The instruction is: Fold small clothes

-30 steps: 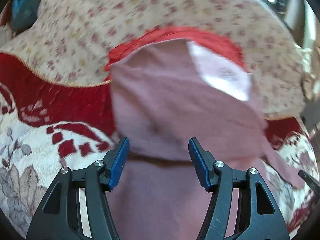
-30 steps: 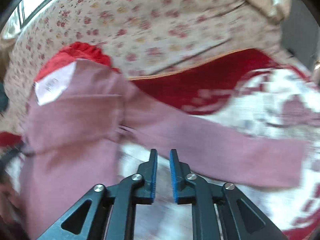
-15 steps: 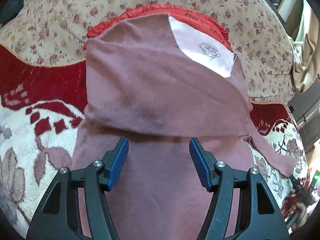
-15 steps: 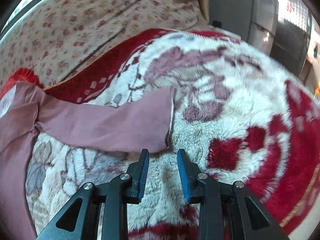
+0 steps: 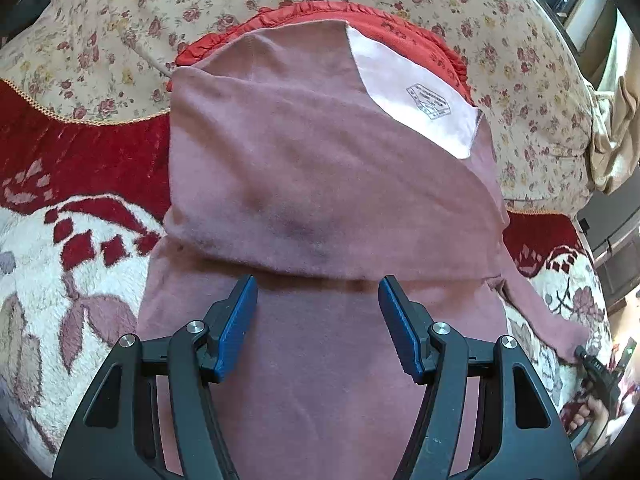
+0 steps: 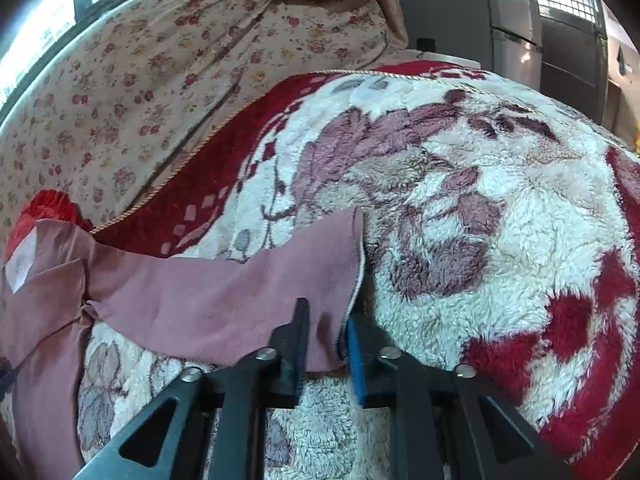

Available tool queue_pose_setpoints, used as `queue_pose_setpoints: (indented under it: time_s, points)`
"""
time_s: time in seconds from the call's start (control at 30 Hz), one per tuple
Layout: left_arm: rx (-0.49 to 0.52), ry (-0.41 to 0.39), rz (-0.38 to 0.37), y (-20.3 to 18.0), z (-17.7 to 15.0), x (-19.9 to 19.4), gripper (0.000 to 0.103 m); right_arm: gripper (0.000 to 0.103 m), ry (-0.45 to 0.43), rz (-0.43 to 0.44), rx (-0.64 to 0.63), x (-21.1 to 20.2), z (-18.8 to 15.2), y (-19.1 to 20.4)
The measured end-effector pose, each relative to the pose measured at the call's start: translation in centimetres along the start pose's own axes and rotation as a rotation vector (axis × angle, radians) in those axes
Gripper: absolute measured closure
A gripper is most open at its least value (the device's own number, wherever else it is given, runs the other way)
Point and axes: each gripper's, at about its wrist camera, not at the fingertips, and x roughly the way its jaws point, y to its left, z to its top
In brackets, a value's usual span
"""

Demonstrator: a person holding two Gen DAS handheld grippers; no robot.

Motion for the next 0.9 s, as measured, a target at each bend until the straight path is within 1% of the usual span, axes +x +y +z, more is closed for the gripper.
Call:
queue_pose_setpoints:
  time_s: [0.03, 0.1, 0.17, 0.23, 0.3, 0.33, 0.43, 0.47, 0.5, 0.57, 0.6, 0.67, 0.7, 0.73, 0.77, 0.83, 0.9]
  points:
    - [-0.005, 0.001, 0.000, 0.1, 0.0, 0.0, 0.040, 0.100, 0.010, 0.000, -0.002, 0.1, 0.0, 0.2]
    - [-0.013, -0.003, -0.004, 0.2, 0.2, -0.2, 0.040, 0.100, 0.020, -0.023, -0.018, 0.1, 0.1, 0.7]
    - [-0.012, -0.015, -0.001, 0.2, 0.4, -0.4, 0.040, 0.100, 0.010, -0.020, -0.014, -0.3, 0.2, 1.2]
    - [-0.008, -0.029, -0.007, 0.1, 0.7, -0.6, 0.040, 0.100, -0.001, -0.003, -0.009, -0.9, 0.8, 2.2]
    - [-0.003, -0.044, -0.016, -0.1, 1.1, -0.7, 0.040, 0.100, -0.017, 0.042, -0.014, -1.6, 1.6, 4.0]
    - [-0.001, -0.048, -0.024, -0.1, 1.2, -0.8, 0.040, 0.100, -0.029, 0.077, -0.021, -1.9, 2.2, 5.7]
    - [-0.007, -0.046, -0.089, -0.2, 1.9, -0.6, 0.040, 0.100, -0.054, 0.168, -0.054, -2.5, 3.3, 10.3]
    - [-0.009, -0.039, -0.122, -0.3, 2.1, -0.5, 0.040, 0.100, -0.067, 0.213, -0.069, -2.6, 3.6, 12.6]
    - [-0.009, -0.034, -0.146, -0.5, 2.3, -0.4, 0.040, 0.100, -0.073, 0.242, -0.075, -2.6, 3.7, 14.1]
    - [0.000, -0.023, -0.185, -0.9, 2.6, -0.3, 0.040, 0.100, -0.090, 0.333, -0.093, -2.8, 3.4, 18.6]
    - [0.014, -0.025, -0.201, -1.3, 2.7, -0.3, 0.040, 0.100, -0.094, 0.388, -0.112, -2.7, 3.1, 21.3]
    - [0.032, -0.031, -0.210, -1.8, 2.9, -0.4, 0.040, 0.100, -0.090, 0.479, -0.148, -2.5, 1.9, 25.9]
    - [0.043, -0.031, -0.215, -2.1, 2.9, -0.4, 0.040, 0.100, -0.085, 0.507, -0.163, -2.5, 1.3, 27.4]
    - [0.048, -0.031, -0.219, -2.3, 3.0, -0.4, 0.039, 0.100, -0.075, 0.547, -0.195, -2.2, 0.2, 30.0]
    - [0.053, -0.029, -0.224, -2.5, 3.0, -0.4, 0.036, 0.100, -0.067, 0.569, -0.220, -2.0, -0.6, 31.7]
    - [0.061, -0.025, -0.236, -2.9, 3.0, -0.4, 0.034, 0.100, -0.031, 0.610, -0.290, -1.2, -3.2, 35.3]
    - [0.060, -0.004, -0.263, -3.6, 3.3, 0.0, 0.026, 0.100, 0.008, 0.621, -0.347, -0.1, -5.4, 37.5]
